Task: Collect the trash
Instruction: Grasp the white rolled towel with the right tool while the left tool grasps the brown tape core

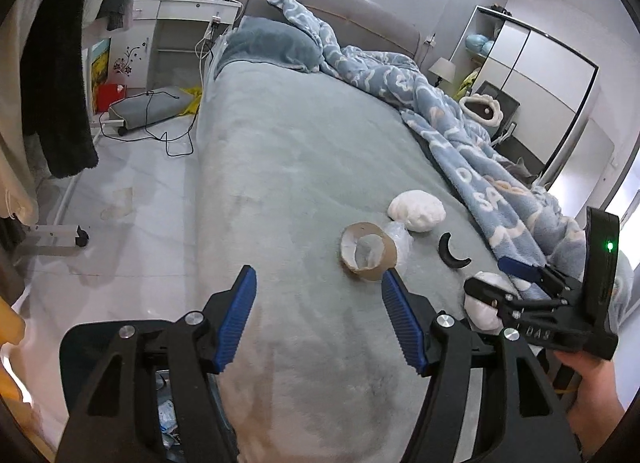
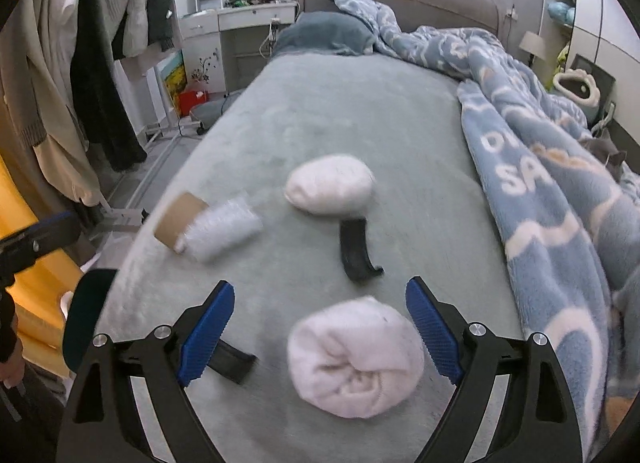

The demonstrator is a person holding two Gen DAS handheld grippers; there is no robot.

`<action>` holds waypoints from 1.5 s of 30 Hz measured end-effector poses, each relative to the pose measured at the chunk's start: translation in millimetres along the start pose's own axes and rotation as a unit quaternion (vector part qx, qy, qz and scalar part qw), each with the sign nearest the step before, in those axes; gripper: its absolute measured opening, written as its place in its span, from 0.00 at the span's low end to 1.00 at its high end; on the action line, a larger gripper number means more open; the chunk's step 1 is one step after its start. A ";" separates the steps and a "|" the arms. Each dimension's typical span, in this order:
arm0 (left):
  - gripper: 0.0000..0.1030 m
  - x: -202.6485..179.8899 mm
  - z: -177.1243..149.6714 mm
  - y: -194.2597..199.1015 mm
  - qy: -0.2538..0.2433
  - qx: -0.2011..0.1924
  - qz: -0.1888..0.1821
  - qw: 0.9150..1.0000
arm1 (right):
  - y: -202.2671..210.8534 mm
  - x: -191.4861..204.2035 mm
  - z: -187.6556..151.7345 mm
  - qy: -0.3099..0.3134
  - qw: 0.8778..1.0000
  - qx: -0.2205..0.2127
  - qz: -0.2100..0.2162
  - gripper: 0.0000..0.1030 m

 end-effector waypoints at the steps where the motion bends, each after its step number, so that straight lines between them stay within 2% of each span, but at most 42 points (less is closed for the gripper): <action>1: 0.66 -2.3 -0.6 -4.2 0.005 0.004 -0.006 1.000 | -1.6 -3.0 -3.0 0.002 1.000 0.002 0.001 0.86; 9: 0.66 -16.3 -0.7 -32.8 0.033 0.011 -0.030 0.999 | -16.1 -25.7 -21.5 -0.012 1.000 0.027 0.008 0.86; 10: 0.65 -18.6 -0.9 -36.4 0.037 0.013 -0.035 0.999 | -18.6 -28.9 -24.4 -0.014 0.999 0.031 0.011 0.83; 11: 0.64 -21.2 -1.5 -40.3 0.042 0.015 -0.041 0.998 | -20.1 -32.0 -27.1 -0.018 0.999 0.034 0.018 0.76; 17: 0.59 -29.0 -3.1 -55.8 0.069 0.022 -0.046 0.996 | -14.2 -42.2 -33.2 -0.043 0.996 0.015 0.081 0.58; 23: 0.58 -26.4 -1.7 -61.9 0.103 0.022 -0.049 0.993 | -4.9 -45.2 -35.5 -0.037 0.994 -0.004 0.103 0.58; 28: 0.52 -12.6 -2.8 -69.8 0.160 0.029 -0.070 0.984 | -3.9 -50.4 -36.4 -0.041 0.993 -0.005 0.109 0.58; 36: 0.44 -16.0 -5.9 -77.6 0.171 0.035 -0.080 0.981 | -1.7 -54.8 -40.8 -0.044 0.993 -0.005 0.112 0.58; 45: 0.42 -21.9 1.0 -72.8 0.151 0.020 -0.069 0.986 | -1.2 -55.2 -40.6 -0.046 0.992 -0.006 0.114 0.57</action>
Point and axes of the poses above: each gripper's, at about its wrist camera, not at the fingertips, and y roughly against the way its jaws point, x to its left, z to its top, the point moved 3 cm from there along -y, roughly the way its jaws point, and after that the axes turned 3 degrees about y, right-handed, at the moved point
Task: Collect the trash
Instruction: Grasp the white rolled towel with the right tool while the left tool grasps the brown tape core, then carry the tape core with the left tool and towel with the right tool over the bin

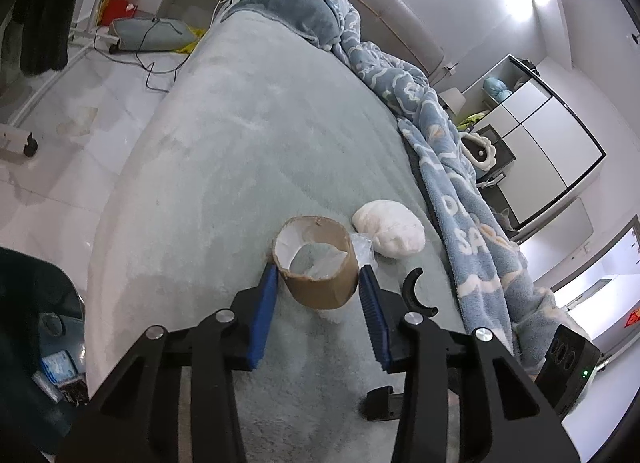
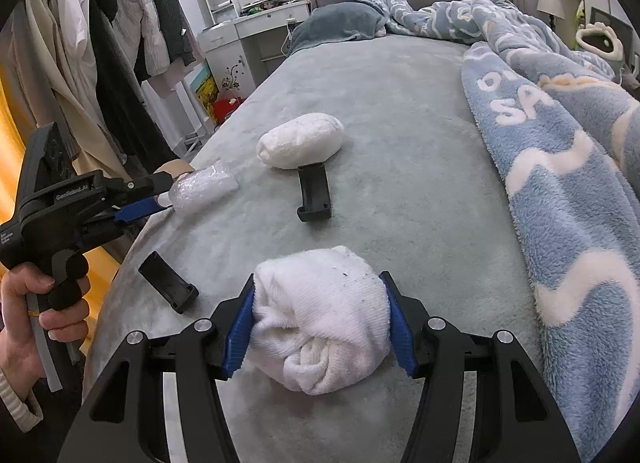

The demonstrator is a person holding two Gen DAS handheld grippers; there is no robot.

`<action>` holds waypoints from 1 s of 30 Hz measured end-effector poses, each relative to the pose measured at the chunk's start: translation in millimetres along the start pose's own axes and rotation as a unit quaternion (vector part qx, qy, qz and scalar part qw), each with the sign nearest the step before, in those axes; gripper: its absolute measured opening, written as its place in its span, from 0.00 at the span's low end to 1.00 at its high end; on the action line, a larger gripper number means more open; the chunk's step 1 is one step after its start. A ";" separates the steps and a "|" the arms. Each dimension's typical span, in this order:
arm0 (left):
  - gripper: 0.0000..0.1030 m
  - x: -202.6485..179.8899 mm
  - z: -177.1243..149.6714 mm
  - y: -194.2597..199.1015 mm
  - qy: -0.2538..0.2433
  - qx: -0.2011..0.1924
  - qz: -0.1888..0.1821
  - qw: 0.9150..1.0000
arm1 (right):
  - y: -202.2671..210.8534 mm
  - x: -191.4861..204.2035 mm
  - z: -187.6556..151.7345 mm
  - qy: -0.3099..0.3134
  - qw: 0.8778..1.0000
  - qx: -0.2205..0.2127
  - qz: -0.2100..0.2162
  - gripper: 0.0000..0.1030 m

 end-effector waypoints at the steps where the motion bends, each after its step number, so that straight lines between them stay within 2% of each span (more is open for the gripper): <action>1: 0.42 -1.2 0.6 1.8 -0.006 -0.003 0.003 1.000 | 0.0 0.7 0.5 0.000 1.000 0.000 -0.001 0.57; 14: 0.42 -20.7 6.8 31.9 -0.113 -0.035 0.045 0.992 | -5.2 11.1 18.9 -0.009 1.000 -0.014 -0.001 0.55; 23: 0.42 -10.9 16.8 66.8 -0.162 -0.061 0.082 0.981 | 5.6 40.2 49.6 -0.002 0.998 -0.056 -0.005 0.55; 27: 0.42 -0.6 19.9 79.2 -0.168 -0.062 0.092 0.979 | 8.6 54.8 60.8 -0.002 0.998 -0.069 -0.005 0.55; 30: 0.42 11.8 23.6 88.1 -0.154 -0.058 0.091 0.982 | 10.8 64.5 68.0 0.000 0.997 -0.077 -0.004 0.55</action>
Point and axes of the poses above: each gripper's, at about its wrist camera, not at the fingertips, and y roughly against the way its jaws point, x to its left, z to its top, the point moved 3 cm from there along -y, roughly the way its jaws point, and after that the axes turned 3 degrees about y, right-handed, at the moved point
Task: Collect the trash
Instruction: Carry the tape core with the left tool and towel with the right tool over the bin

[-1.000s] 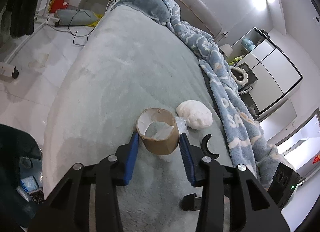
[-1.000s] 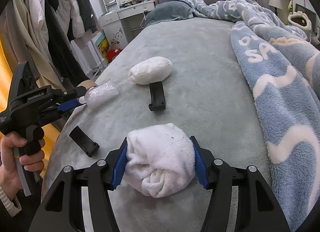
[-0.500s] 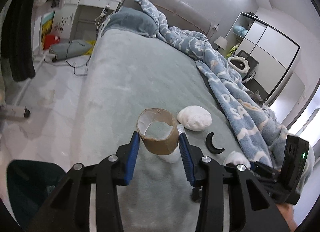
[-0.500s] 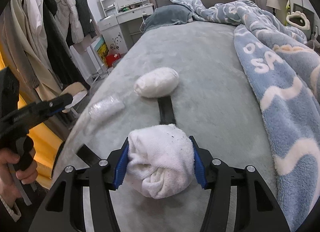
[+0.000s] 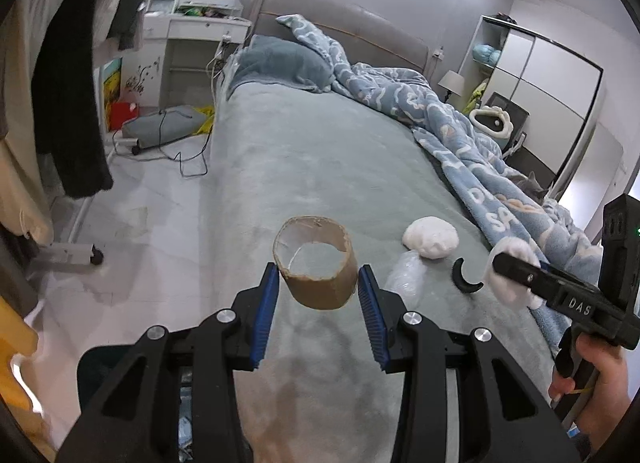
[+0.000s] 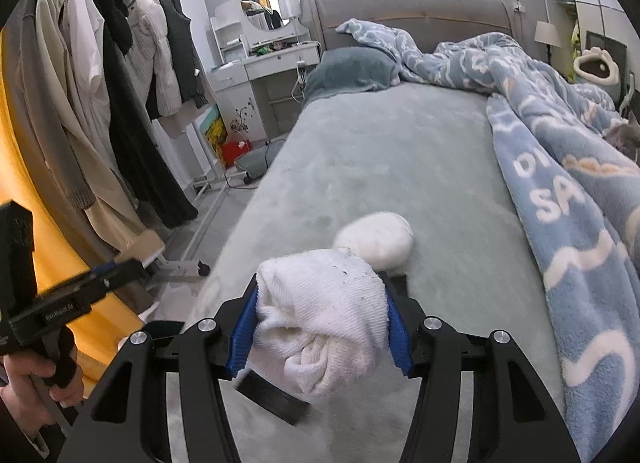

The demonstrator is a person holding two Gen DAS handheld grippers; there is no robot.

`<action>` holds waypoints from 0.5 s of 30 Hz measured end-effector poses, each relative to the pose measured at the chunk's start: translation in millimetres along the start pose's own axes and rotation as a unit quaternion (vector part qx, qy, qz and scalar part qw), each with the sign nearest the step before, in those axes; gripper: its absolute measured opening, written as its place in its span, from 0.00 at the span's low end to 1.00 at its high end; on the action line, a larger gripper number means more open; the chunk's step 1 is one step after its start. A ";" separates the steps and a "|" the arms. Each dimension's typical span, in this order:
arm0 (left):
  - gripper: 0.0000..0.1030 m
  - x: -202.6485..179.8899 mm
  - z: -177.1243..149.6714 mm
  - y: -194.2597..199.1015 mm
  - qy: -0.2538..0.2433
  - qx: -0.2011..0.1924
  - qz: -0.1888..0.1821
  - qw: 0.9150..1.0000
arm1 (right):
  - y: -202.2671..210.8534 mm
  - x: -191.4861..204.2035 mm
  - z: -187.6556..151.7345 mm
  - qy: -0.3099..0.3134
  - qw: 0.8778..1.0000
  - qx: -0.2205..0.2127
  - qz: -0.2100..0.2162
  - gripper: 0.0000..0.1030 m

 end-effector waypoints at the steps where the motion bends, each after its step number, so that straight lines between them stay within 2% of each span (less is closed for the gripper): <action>1: 0.42 3.9 -0.2 2.7 0.001 0.000 0.001 1.000 | -0.2 5.8 3.7 0.001 1.000 -0.003 0.003 0.55; 11: 0.42 42.8 -4.3 21.8 0.012 0.012 0.021 1.000 | -6.3 52.4 21.9 0.014 0.999 -0.014 0.025 0.55; 15: 0.42 58.0 -13.1 20.5 0.010 0.034 0.029 0.999 | -14.8 72.7 28.2 0.018 0.999 -0.013 0.039 0.55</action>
Point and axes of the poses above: each gripper's, at about its wrist camera, not at the fingertips, and y roughly against the way its jaws point, x to its left, z to its top, the point moved 3 cm from there along -y, roughly the way its jaws point, and after that the axes turned 3 degrees about y, right-handed, at the moved point
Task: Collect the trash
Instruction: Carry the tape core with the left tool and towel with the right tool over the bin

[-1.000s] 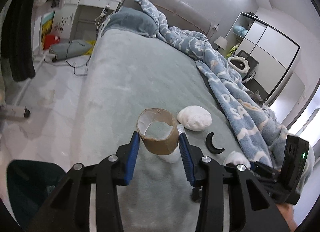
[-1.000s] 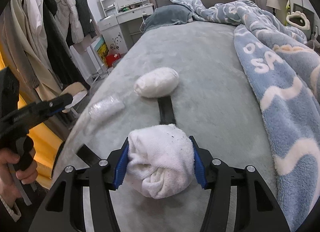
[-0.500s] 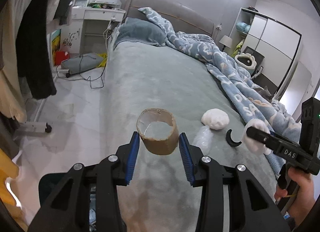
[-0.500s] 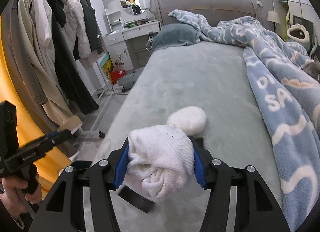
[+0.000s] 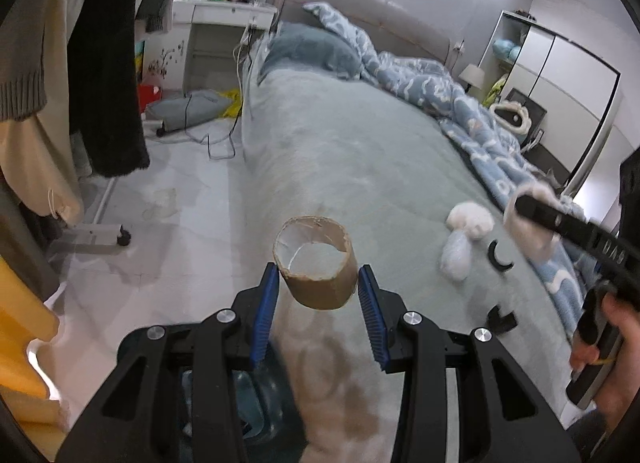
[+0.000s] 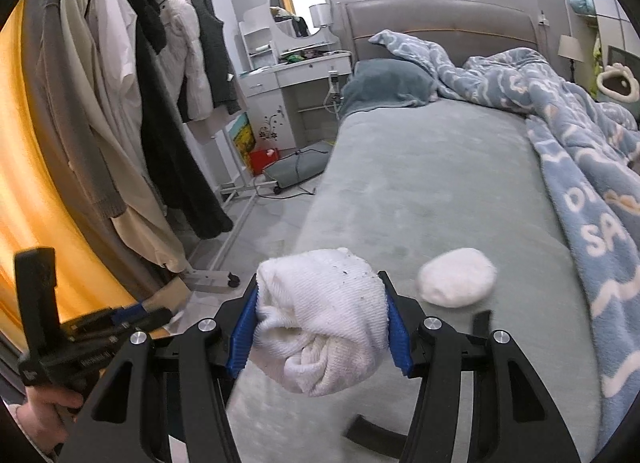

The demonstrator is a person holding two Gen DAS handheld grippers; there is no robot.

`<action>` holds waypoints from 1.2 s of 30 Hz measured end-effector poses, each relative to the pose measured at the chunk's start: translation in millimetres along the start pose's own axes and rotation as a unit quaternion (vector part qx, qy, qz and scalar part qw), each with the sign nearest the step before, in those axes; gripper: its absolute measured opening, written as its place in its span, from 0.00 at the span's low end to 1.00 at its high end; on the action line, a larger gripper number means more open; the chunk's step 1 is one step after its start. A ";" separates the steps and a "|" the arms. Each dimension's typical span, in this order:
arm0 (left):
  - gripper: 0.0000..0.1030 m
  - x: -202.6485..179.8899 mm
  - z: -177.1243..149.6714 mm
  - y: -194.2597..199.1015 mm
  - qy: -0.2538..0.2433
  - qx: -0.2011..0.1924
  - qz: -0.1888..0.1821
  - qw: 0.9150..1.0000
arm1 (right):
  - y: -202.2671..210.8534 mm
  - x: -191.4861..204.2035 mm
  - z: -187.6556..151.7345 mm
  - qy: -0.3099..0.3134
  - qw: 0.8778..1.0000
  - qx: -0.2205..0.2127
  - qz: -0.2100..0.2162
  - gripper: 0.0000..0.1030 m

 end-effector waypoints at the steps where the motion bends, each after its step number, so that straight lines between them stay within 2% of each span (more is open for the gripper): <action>1: 0.42 4.8 -3.5 -1.8 -0.002 0.009 0.005 1.000 | -2.9 5.3 1.3 0.000 1.000 0.001 0.005 0.55; 10: 0.42 55.6 -25.6 -11.5 0.011 0.057 0.050 0.997 | -17.0 56.0 17.0 0.011 0.999 -0.002 0.041 0.55; 16: 0.42 84.4 -37.6 -12.7 0.027 0.080 0.068 0.994 | -33.6 93.3 19.5 0.026 0.998 0.010 0.065 0.55; 18: 0.42 93.2 -43.8 -16.2 0.035 0.100 0.067 0.992 | -40.8 104.7 19.8 0.029 0.997 0.016 0.072 0.55; 25: 0.42 121.3 -70.5 -32.5 0.063 0.166 0.067 0.982 | -64.0 133.1 14.6 0.026 0.994 0.040 0.094 0.55; 31: 0.42 135.3 -86.0 -41.6 0.073 0.198 0.076 0.975 | -83.2 154.7 7.8 0.041 0.993 0.062 0.093 0.55; 36: 0.43 146.5 -106.6 -51.3 0.083 0.247 0.075 0.963 | -98.3 164.9 -0.6 0.045 0.991 0.082 0.092 0.55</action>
Point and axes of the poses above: each gripper's, at about its wrist camera, not at the fingertips, and y roughly against the way its jaws point, x to its left, z to its top, the point moved 3 cm from there along -y, roughly the way its jaws point, and after that the axes turned 3 degrees about y, right-handed, at the moved point
